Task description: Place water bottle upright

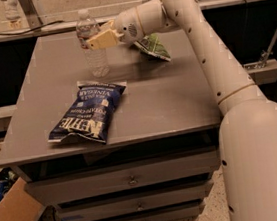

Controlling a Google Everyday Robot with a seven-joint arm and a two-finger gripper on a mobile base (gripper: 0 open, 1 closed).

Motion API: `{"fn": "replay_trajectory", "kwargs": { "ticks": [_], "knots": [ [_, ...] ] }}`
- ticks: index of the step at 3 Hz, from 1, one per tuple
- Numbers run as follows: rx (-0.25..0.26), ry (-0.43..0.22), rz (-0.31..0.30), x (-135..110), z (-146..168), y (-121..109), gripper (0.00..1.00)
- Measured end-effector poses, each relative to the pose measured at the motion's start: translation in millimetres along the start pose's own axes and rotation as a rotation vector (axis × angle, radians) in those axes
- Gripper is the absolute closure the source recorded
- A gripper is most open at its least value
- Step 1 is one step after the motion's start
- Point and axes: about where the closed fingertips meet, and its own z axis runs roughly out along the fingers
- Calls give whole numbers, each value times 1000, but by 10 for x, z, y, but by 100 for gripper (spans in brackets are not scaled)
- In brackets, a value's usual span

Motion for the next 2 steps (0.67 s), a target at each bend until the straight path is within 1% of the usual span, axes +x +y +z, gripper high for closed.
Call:
{"fn": "replay_trajectory", "kwargs": {
  "ticks": [2],
  "knots": [
    [13, 21, -17, 32, -30, -114, 35]
  ]
}}
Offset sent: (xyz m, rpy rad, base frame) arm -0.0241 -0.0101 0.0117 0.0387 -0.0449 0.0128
